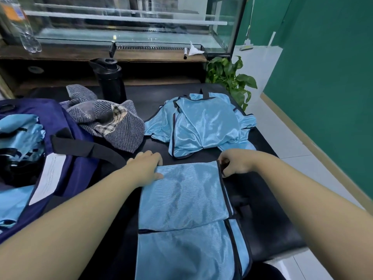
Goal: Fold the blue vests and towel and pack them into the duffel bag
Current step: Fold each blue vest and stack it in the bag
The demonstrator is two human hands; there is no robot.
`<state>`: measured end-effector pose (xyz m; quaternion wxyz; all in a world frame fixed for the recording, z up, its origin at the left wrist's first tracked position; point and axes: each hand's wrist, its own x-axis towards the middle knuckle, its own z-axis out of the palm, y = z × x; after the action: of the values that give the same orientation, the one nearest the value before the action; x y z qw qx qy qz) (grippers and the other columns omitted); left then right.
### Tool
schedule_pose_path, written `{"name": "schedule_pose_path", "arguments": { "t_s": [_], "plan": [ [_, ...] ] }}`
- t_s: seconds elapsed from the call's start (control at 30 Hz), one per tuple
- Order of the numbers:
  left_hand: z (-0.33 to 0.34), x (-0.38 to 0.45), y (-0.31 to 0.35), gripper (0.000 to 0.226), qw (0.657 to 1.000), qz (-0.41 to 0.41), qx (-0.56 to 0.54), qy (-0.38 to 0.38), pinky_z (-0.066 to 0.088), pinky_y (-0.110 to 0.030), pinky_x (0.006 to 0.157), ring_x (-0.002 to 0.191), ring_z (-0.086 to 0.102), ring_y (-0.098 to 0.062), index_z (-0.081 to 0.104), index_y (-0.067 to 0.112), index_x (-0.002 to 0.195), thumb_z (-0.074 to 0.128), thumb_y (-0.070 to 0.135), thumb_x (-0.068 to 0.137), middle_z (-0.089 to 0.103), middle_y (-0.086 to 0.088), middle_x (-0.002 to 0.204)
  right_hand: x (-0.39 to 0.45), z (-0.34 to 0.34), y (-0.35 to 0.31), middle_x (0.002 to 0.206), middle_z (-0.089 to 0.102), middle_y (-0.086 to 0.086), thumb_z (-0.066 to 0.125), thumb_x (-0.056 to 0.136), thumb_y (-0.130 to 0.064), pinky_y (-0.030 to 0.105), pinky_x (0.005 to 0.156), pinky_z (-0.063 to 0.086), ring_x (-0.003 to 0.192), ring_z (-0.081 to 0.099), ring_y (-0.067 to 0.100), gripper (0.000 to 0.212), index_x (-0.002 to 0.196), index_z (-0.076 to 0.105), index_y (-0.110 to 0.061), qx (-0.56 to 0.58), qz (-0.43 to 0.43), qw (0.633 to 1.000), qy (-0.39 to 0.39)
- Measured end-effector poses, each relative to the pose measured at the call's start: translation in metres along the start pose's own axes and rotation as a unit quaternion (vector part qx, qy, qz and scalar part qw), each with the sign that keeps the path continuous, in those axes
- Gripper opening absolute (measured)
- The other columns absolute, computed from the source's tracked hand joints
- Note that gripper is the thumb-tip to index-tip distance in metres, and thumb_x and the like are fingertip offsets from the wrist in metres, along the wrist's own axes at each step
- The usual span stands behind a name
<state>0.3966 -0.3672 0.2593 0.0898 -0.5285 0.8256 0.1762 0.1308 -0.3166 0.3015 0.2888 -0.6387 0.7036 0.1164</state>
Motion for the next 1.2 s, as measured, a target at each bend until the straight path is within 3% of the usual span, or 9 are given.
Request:
{"name": "schedule_pose_path", "arguments": {
  "t_s": [0.23, 0.43, 0.6, 0.77, 0.87, 1.0, 1.1, 1.2],
  "plan": [
    [-0.001, 0.0, 0.001, 0.025, 1.0, 0.0, -0.011, -0.005, 0.031, -0.033, 0.083, 0.103, 0.037, -0.016, 0.042, 0.028, 0.104, 0.059, 0.04, 0.091, 0.039, 0.005, 0.102, 0.001, 0.005, 0.017, 0.102, 0.057, -0.001, 0.063, 0.083, -0.017, 0.025, 0.067, 0.04, 0.088, 0.053, 0.018, 0.024, 0.105, 0.055, -0.022, -0.012, 0.001, 0.997, 0.071],
    [0.0, -0.001, 0.0, 0.024, 1.0, 0.002, -0.02, -0.002, 0.031, -0.033, 0.083, 0.102, 0.037, -0.016, 0.043, 0.028, 0.103, 0.059, 0.041, 0.091, 0.039, 0.006, 0.101, 0.008, 0.015, 0.017, 0.119, 0.056, 0.0, 0.057, 0.086, -0.011, 0.029, 0.084, 0.035, 0.108, 0.051, 0.021, 0.035, 0.119, 0.053, -0.023, -0.092, -0.004, 0.991, 0.102],
    [0.001, 0.001, -0.001, 0.024, 1.0, 0.001, -0.02, 0.001, 0.03, -0.034, 0.083, 0.102, 0.036, -0.016, 0.041, 0.029, 0.102, 0.059, 0.04, 0.09, 0.038, 0.007, 0.101, 0.003, 0.0, 0.002, 0.121, 0.056, 0.0, 0.05, 0.08, -0.019, 0.04, 0.101, 0.039, 0.116, 0.045, 0.023, 0.034, 0.113, 0.056, -0.026, -0.08, 0.023, 0.995, 0.052],
    [0.0, 0.005, 0.0, 0.026, 1.0, 0.0, -0.005, -0.003, 0.03, -0.033, 0.083, 0.101, 0.036, -0.016, 0.042, 0.027, 0.102, 0.061, 0.04, 0.09, 0.039, 0.006, 0.102, 0.006, -0.006, -0.028, 0.122, 0.057, -0.001, 0.052, 0.088, -0.029, 0.036, 0.1, 0.041, 0.115, 0.051, 0.02, 0.03, 0.117, 0.057, -0.025, 0.006, -0.044, 0.996, 0.079],
    [-0.005, 0.008, 0.001, 0.03, 0.999, -0.01, 0.021, -0.022, 0.03, -0.034, 0.085, 0.1, 0.042, -0.017, 0.042, 0.024, 0.103, 0.061, 0.043, 0.089, 0.046, 0.004, 0.106, 0.011, 0.002, -0.034, 0.129, 0.054, -0.001, 0.059, 0.089, -0.029, 0.029, 0.092, 0.04, 0.115, 0.052, 0.02, 0.041, 0.128, 0.051, -0.019, -0.069, -0.056, 0.995, 0.037],
    [-0.015, 0.012, 0.006, 0.038, 0.995, -0.022, 0.071, -0.069, 0.027, -0.035, 0.085, 0.102, 0.05, -0.019, 0.051, 0.018, 0.117, 0.058, 0.045, 0.091, 0.06, 0.004, 0.106, 0.015, -0.002, -0.036, 0.127, 0.055, 0.003, 0.066, 0.087, -0.03, 0.035, 0.093, 0.043, 0.109, 0.053, 0.021, 0.047, 0.13, 0.053, -0.015, -0.113, -0.032, 0.993, -0.025],
    [-0.017, 0.013, 0.007, 0.026, 0.992, -0.012, 0.104, -0.073, 0.026, -0.037, 0.085, 0.092, 0.049, -0.017, 0.055, 0.02, 0.101, 0.056, 0.044, 0.092, 0.059, 0.006, 0.09, 0.018, 0.001, -0.038, 0.126, 0.056, 0.006, 0.067, 0.087, -0.033, 0.038, 0.093, 0.046, 0.113, 0.055, 0.026, 0.046, 0.127, 0.057, -0.013, -0.164, -0.022, 0.985, -0.054],
    [-0.016, 0.009, 0.003, 0.02, 0.992, 0.002, 0.123, -0.028, 0.024, -0.037, 0.083, 0.097, 0.051, -0.019, 0.049, 0.021, 0.093, 0.052, 0.041, 0.095, 0.057, 0.004, 0.099, 0.021, 0.006, -0.037, 0.12, 0.059, 0.009, 0.06, 0.089, -0.025, 0.037, 0.089, 0.047, 0.107, 0.056, 0.029, 0.029, 0.113, 0.059, -0.009, -0.171, -0.034, 0.985, -0.019]
  ]
}}
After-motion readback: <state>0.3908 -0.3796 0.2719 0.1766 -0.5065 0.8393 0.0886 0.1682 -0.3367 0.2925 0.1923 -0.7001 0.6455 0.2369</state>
